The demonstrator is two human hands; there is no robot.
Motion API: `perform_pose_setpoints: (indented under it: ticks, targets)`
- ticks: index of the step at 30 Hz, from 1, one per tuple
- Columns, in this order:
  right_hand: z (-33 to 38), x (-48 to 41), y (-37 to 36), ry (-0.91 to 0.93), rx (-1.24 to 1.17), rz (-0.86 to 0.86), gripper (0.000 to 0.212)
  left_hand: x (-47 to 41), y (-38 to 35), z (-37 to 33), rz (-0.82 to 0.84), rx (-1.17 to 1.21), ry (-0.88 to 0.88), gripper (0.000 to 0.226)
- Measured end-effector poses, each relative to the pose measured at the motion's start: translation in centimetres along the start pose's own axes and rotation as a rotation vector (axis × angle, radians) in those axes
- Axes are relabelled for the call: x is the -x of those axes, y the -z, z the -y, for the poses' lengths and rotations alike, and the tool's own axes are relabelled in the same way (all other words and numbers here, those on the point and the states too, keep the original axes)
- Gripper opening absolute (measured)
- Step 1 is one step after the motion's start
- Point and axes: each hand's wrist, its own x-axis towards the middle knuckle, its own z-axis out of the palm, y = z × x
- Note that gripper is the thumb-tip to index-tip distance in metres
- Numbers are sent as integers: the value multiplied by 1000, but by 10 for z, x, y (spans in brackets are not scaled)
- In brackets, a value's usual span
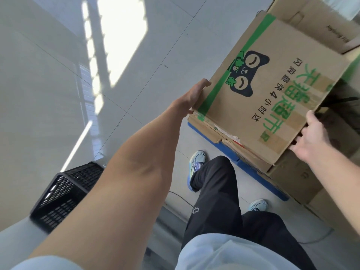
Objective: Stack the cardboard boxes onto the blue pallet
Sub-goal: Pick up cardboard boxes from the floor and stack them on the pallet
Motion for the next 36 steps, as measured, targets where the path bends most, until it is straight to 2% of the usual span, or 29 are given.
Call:
perform_pose_setpoints:
  ticks: [3, 7, 14, 20, 27, 30, 33, 34, 36]
  targets:
    - [-1, -1, 1, -14, 18, 0, 71, -3, 2, 1, -2, -15, 1, 56]
    - [1, 0, -1, 3, 4, -24, 60, -8, 1, 0, -24, -23, 8, 62]
    - [0, 4, -2, -15, -15, -23, 66, -10, -3, 3, -57, -19, 16, 51]
    - [-8, 2, -2, -23, -21, 1, 66, -15, -3, 8, -91, -53, 39, 65]
    - [-9, 8, 1, 18, -55, 28, 68, -5, -14, 1, -183, -107, -28, 43]
    - [-5, 22, 6, 60, -112, 33, 66, 13, -24, -10, -249, -147, -103, 53]
    - [1, 40, 18, 105, -157, 35, 66, 35, -36, -23, -279, -157, -151, 93]
    - [3, 48, 24, 115, -169, 31, 66, 44, -43, -28, -278, -167, -170, 97]
    - [9, 61, 36, 134, -199, 20, 65, 61, -59, -38, -282, -184, -207, 89]
